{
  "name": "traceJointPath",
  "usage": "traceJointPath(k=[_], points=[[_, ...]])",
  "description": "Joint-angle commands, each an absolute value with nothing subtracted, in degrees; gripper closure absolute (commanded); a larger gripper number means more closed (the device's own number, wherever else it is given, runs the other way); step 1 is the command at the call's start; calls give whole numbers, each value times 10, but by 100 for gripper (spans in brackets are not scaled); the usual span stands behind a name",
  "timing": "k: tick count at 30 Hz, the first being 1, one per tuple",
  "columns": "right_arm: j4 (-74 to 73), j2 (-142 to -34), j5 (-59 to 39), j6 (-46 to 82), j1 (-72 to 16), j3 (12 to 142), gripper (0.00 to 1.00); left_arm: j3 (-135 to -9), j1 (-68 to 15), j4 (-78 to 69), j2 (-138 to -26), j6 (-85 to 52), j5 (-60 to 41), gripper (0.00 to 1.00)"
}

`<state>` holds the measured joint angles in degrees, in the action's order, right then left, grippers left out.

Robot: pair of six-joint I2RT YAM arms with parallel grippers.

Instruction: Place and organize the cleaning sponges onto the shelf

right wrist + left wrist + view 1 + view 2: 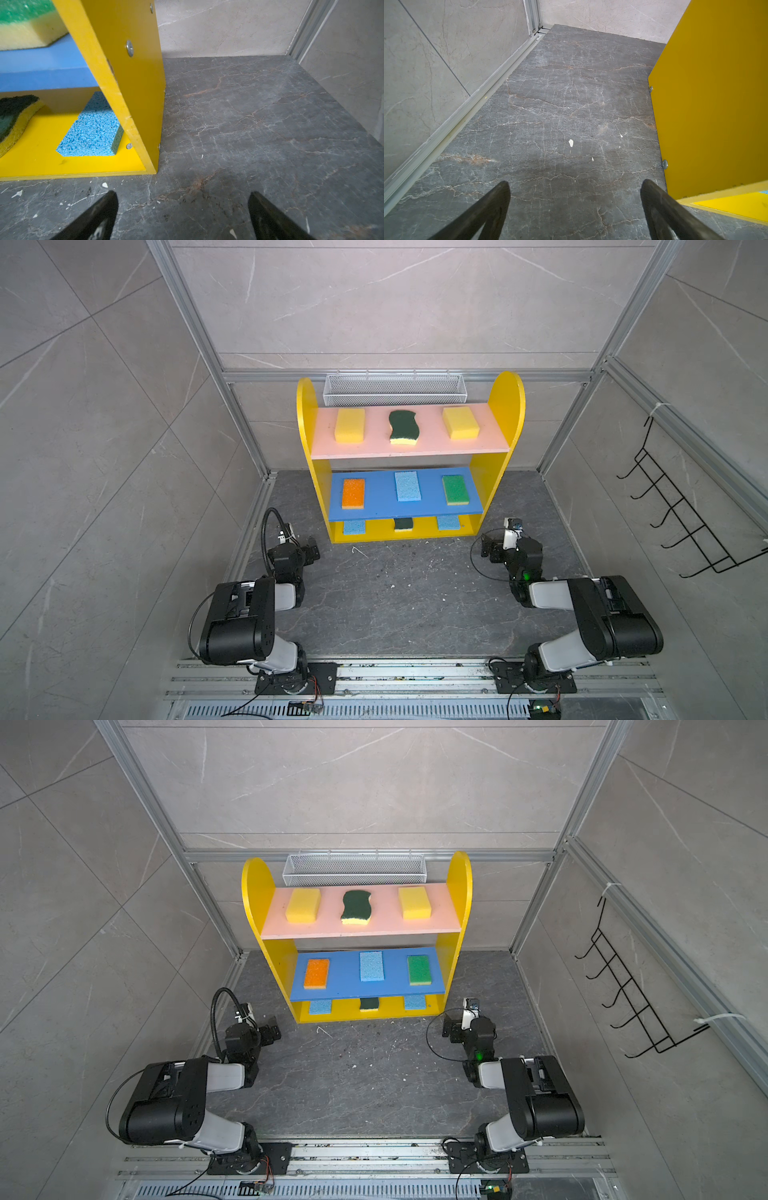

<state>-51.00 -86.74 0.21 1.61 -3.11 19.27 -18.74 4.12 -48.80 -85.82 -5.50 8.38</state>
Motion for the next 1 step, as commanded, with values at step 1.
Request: traceJointPath(k=[1], points=[[-504,-866,6,7,-36,203,1,-192,40,-509,-857,-38,83,0]])
